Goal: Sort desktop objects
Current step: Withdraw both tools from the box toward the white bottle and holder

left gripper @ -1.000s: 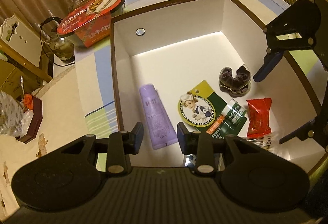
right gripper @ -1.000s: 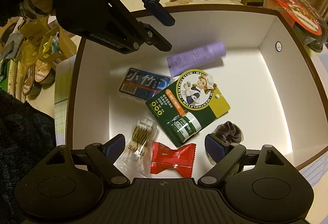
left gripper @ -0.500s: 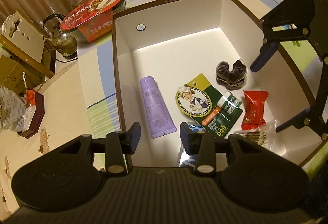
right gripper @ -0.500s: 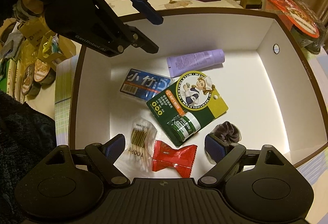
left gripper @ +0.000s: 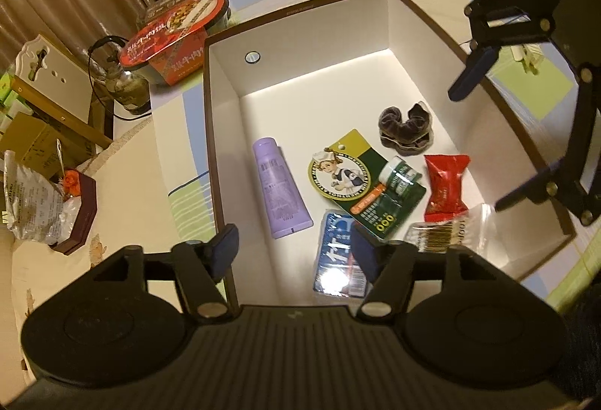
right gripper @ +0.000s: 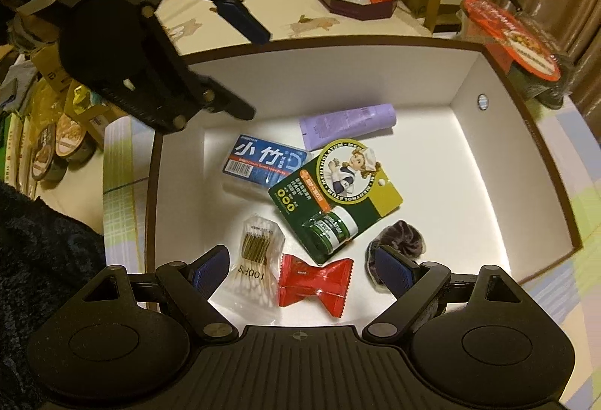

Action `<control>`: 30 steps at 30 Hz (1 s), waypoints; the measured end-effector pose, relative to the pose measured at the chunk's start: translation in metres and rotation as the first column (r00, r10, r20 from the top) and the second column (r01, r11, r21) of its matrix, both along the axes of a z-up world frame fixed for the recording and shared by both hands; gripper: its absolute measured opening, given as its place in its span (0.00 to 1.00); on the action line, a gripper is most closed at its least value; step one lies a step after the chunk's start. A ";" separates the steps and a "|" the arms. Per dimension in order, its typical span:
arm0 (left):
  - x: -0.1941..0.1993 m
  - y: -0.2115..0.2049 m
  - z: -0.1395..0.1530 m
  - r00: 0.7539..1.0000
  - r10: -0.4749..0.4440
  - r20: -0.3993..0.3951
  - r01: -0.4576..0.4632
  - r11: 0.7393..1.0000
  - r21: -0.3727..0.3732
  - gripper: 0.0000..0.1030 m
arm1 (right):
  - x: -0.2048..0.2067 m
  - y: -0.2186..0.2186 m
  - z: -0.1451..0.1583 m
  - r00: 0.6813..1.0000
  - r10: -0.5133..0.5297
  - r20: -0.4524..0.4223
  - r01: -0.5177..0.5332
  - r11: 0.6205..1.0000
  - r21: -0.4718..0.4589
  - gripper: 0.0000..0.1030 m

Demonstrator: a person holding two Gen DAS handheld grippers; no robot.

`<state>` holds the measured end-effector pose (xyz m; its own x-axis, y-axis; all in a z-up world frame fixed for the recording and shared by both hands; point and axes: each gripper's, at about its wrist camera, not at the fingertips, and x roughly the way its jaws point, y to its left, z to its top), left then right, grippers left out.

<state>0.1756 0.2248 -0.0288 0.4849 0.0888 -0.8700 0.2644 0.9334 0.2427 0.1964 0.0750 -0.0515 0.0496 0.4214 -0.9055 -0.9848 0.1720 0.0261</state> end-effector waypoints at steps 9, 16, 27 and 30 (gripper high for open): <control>-0.025 -0.024 0.019 1.000 0.019 0.021 -0.020 0.999 0.040 0.76 | -0.016 -0.028 0.021 0.998 -0.037 0.059 0.035 0.999 0.039 0.85; -0.044 -0.049 0.026 0.998 0.050 0.030 -0.052 0.997 0.063 0.78 | -0.027 -0.057 0.032 0.996 -0.041 0.081 0.036 0.997 0.066 0.85; -0.076 -0.090 0.037 0.993 0.107 0.050 -0.111 0.991 0.080 0.80 | -0.043 -0.100 0.047 0.995 -0.046 0.090 0.035 0.991 0.130 0.85; -0.084 -0.103 0.039 0.991 0.120 0.052 -0.124 0.989 0.082 0.80 | -0.047 -0.113 0.049 0.995 -0.043 0.090 0.030 0.990 0.140 0.85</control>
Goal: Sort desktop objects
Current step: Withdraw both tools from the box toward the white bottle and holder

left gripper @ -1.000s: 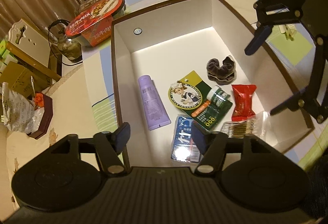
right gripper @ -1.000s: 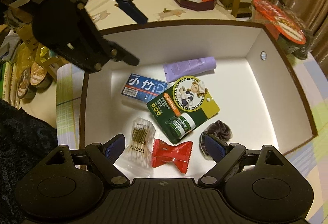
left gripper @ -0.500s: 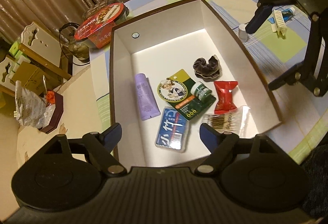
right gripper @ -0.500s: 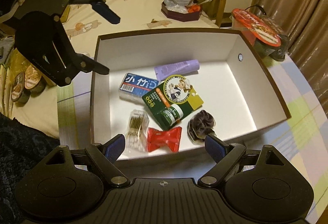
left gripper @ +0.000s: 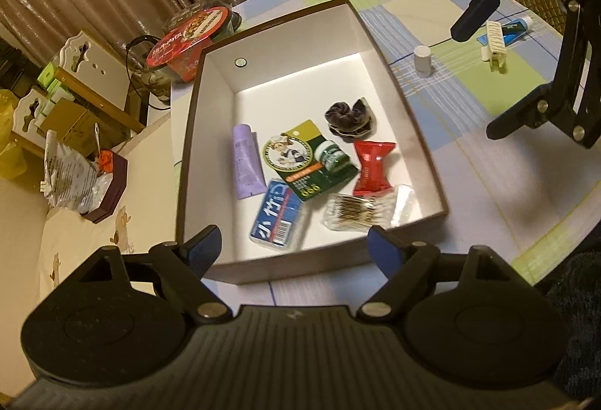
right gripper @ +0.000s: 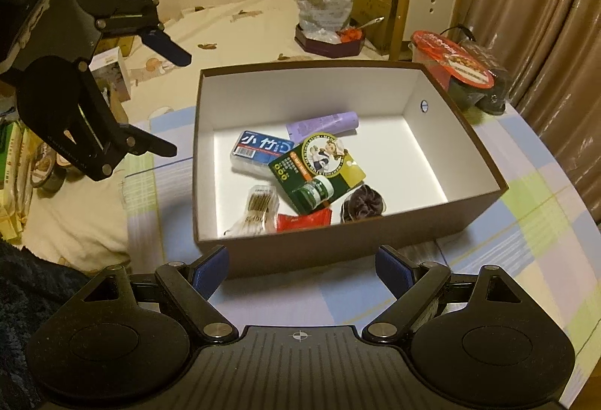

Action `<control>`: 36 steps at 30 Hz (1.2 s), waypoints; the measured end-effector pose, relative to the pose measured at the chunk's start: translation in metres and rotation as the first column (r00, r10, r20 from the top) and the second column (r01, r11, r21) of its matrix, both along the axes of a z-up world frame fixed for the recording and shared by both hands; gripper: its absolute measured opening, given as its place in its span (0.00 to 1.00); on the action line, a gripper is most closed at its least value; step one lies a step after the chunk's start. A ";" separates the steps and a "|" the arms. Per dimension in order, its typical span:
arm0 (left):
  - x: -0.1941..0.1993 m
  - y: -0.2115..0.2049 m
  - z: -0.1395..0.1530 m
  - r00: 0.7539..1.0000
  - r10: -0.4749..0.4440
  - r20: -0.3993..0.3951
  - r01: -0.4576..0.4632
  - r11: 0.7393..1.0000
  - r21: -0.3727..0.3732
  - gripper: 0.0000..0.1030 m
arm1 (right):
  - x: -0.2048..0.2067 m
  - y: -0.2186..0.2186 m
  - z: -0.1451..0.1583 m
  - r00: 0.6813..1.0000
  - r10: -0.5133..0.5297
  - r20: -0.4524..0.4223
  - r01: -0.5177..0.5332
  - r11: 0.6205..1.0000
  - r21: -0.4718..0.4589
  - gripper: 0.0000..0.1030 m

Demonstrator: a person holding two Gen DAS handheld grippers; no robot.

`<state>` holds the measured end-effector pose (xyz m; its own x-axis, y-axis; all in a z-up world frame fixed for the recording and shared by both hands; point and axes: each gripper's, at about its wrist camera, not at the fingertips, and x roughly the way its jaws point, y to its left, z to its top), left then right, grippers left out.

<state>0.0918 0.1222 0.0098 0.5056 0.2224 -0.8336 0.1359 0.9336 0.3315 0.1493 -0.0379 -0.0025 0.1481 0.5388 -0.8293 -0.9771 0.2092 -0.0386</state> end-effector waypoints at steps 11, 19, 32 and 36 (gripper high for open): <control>-0.018 -0.047 0.004 1.000 0.023 0.010 -0.024 1.000 0.004 0.80 | -0.006 -0.050 0.007 1.000 -0.011 0.004 0.011 0.999 0.037 0.85; -0.016 -0.079 0.005 1.000 0.006 0.029 -0.005 0.999 -0.034 0.80 | 0.001 -0.099 0.009 0.995 -0.101 -0.019 0.102 0.992 0.068 0.85; 0.020 -0.144 -0.015 0.991 -0.133 0.028 0.135 0.984 -0.119 0.80 | 0.022 -0.200 -0.002 0.930 -0.360 -0.073 0.363 0.931 0.041 0.85; 0.040 -0.161 -0.021 0.987 -0.154 0.044 0.158 0.976 -0.148 0.80 | 0.035 -0.231 -0.008 0.889 -0.449 -0.088 0.453 0.891 0.022 0.85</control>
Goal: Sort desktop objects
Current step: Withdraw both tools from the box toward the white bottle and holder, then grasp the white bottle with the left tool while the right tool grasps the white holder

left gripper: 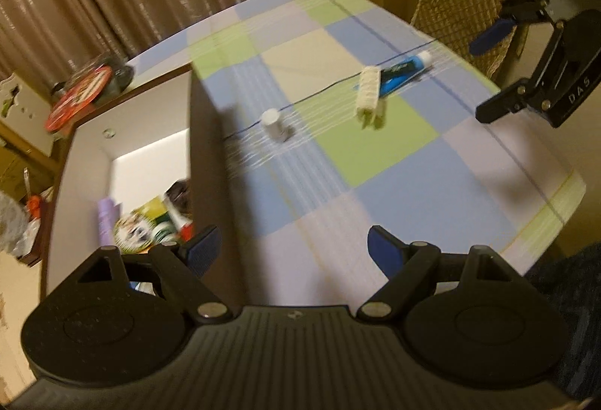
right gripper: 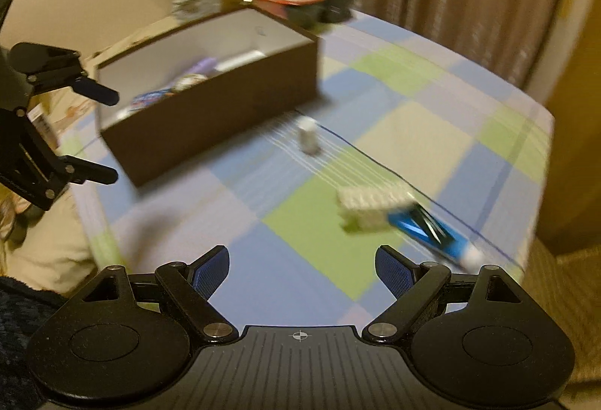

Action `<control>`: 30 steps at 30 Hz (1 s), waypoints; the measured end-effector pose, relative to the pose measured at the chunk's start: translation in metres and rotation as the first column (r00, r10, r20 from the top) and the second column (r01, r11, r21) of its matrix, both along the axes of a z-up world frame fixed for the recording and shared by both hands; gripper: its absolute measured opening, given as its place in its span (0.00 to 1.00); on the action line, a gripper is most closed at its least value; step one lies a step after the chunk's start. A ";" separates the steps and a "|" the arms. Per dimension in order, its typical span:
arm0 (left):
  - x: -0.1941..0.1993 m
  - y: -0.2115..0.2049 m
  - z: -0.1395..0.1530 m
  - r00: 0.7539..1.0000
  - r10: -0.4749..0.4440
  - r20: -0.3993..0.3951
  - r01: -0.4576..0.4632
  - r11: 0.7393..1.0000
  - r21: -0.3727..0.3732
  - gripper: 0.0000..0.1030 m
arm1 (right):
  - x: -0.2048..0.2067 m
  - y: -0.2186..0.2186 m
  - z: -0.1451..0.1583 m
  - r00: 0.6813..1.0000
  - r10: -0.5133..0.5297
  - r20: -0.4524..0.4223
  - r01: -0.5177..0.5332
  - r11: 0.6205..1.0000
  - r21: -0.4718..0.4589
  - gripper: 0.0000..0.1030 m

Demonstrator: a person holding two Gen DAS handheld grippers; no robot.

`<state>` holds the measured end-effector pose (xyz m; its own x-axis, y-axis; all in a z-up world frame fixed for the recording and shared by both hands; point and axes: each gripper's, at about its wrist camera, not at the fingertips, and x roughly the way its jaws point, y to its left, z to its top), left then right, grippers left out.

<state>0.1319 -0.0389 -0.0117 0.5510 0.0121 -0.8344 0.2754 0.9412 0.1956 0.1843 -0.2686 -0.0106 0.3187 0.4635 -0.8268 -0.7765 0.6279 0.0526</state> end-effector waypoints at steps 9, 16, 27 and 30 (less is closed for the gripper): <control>0.053 -0.023 -0.027 0.999 -0.020 -0.025 0.019 1.000 -0.023 0.80 | 0.031 -0.048 -0.014 0.988 -0.149 -0.031 0.148 0.988 -0.035 0.85; 0.098 -0.020 -0.045 0.998 0.057 -0.008 -0.057 0.997 -0.052 0.71 | 0.064 -0.064 -0.028 0.977 -0.207 -0.051 0.204 0.977 -0.055 0.85; 0.171 0.000 -0.085 0.978 0.210 -0.010 -0.210 0.972 -0.107 0.63 | 0.107 -0.075 -0.052 0.956 -0.276 -0.099 0.270 0.960 -0.074 0.85; 0.187 0.007 -0.099 0.969 0.245 -0.028 -0.247 0.963 -0.108 0.59 | 0.113 -0.077 -0.059 0.949 -0.295 -0.113 0.288 0.955 -0.076 0.85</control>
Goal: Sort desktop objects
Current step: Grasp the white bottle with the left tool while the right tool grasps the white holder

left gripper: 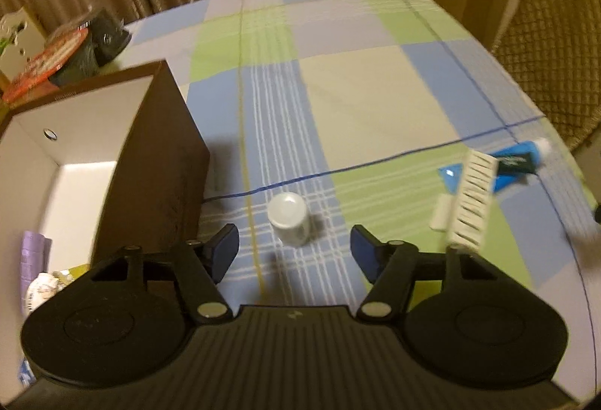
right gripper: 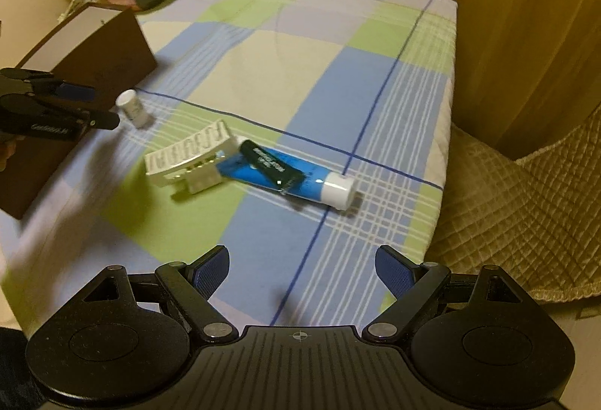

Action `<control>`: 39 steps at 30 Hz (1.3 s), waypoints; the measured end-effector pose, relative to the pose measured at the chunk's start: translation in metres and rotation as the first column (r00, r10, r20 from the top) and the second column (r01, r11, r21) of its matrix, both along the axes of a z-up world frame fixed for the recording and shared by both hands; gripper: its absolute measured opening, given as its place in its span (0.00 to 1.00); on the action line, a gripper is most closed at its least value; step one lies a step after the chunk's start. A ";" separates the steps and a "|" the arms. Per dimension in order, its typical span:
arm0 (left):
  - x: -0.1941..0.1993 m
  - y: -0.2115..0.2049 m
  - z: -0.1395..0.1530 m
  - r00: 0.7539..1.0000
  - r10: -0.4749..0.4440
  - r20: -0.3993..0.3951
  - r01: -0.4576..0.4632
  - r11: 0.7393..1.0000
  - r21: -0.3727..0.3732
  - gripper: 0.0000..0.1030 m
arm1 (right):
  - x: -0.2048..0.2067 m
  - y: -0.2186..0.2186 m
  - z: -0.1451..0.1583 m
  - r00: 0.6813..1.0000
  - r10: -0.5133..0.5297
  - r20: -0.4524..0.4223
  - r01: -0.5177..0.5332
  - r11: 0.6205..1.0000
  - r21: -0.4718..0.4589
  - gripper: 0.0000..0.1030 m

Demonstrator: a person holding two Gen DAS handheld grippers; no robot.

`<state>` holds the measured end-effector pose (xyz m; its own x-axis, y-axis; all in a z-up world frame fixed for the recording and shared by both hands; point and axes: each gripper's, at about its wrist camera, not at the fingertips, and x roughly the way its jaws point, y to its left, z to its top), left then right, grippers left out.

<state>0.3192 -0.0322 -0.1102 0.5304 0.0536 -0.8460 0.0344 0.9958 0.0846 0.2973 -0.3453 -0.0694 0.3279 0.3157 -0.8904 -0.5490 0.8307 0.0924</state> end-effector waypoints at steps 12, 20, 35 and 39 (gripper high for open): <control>0.025 -0.003 -0.019 0.998 -0.066 -0.015 0.065 0.998 -0.026 0.22 | 0.009 0.012 -0.009 0.992 -0.089 -0.085 0.098 0.990 0.103 0.85; 0.008 0.004 0.017 0.989 -0.149 0.021 0.150 0.985 -0.090 0.22 | 0.022 0.041 -0.002 0.977 -0.166 -0.133 0.186 0.969 0.160 0.85; -0.020 0.070 0.095 0.951 -0.253 0.178 0.269 0.960 -0.073 0.22 | 0.054 0.125 -0.018 0.827 -0.491 -0.272 0.531 0.842 0.095 0.55; -0.026 0.098 0.101 0.949 -0.248 0.194 0.265 0.962 -0.067 0.22 | 0.058 0.138 -0.031 0.791 -0.560 -0.248 0.586 0.810 0.041 0.50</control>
